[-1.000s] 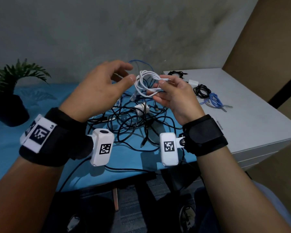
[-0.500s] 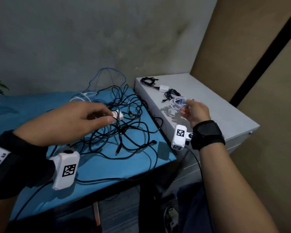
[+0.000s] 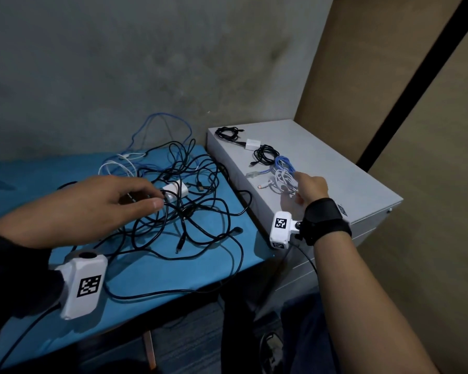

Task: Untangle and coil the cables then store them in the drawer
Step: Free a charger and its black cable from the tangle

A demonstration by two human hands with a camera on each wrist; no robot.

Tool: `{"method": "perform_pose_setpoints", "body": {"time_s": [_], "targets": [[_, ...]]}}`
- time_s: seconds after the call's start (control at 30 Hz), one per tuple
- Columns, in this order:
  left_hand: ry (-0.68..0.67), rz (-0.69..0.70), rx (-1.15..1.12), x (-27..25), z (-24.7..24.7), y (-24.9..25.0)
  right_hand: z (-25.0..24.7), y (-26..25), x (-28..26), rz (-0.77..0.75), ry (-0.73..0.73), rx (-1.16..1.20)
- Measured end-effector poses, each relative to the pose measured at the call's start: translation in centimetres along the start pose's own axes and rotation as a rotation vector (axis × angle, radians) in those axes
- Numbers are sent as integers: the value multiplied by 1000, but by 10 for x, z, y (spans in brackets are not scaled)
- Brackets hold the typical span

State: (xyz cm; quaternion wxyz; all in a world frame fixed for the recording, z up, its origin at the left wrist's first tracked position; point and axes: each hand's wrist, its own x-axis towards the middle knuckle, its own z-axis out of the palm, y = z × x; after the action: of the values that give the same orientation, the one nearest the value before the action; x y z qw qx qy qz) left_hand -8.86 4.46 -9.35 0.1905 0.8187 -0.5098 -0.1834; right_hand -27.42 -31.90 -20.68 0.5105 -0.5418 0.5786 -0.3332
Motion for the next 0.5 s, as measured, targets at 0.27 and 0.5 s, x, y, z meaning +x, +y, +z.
{"method": "perform_pose_setpoints", "body": {"time_s": [0.27, 0.5], "targets": [[-2, 14, 12, 5, 0, -5, 12, -6, -10, -169, 23, -371], [32, 9, -17, 9, -1, -11, 45, -54, -98, -472, -453, -168]]}}
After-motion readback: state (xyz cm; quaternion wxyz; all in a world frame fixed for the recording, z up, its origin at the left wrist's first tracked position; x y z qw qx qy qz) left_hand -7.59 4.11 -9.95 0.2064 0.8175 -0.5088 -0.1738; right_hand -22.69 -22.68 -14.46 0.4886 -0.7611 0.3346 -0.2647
